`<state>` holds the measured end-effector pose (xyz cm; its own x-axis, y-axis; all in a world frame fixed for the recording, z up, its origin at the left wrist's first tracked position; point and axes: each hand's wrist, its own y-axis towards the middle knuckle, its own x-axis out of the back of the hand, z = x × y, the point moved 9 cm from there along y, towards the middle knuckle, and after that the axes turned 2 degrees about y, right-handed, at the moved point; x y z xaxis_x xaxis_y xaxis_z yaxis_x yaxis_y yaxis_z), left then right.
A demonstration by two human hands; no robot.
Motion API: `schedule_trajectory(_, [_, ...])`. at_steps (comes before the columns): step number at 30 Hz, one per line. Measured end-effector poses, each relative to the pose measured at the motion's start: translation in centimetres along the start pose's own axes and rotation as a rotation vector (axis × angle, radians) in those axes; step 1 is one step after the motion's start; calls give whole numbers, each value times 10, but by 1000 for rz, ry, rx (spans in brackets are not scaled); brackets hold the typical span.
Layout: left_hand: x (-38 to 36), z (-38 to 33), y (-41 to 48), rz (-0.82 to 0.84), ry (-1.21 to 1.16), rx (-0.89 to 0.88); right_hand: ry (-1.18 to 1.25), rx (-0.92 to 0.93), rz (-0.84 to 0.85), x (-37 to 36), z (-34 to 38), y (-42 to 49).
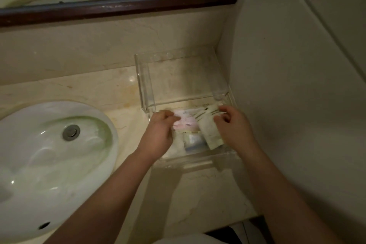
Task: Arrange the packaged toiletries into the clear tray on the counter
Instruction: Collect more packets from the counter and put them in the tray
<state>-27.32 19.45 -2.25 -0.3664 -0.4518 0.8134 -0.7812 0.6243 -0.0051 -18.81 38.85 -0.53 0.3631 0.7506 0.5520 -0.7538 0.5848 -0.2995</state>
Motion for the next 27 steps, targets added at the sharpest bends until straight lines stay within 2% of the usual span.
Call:
schedule_trajectory(4, [37,26,-11,-239,-356,240,-173,208,351,-67,35,-14])
schedule_trajectory(6, [40,35,-23,-241,-400,314,-325,309,518,-105,43,-23])
schedule_trajectory(8, [37,38,-35,-195,-389,318,-429,360,607,-130,43,-29])
schedule_trajectory(11, [35,42,-50,-184,-316,278,-442,420,547,-137,47,-33])
schedule_trajectory(15, [30,33,-59,-159,-167,152,-509,544,300,-109,46,-38])
schedule_trajectory(18, [21,17,-62,-102,1,-6,-582,541,305,-101,32,-52])
schedule_trajectory(24, [10,9,-67,-26,231,-35,-577,433,318,-109,22,-61])
schedule_trajectory(27, [16,6,-72,-50,202,-73,-609,410,314,-112,24,-64])
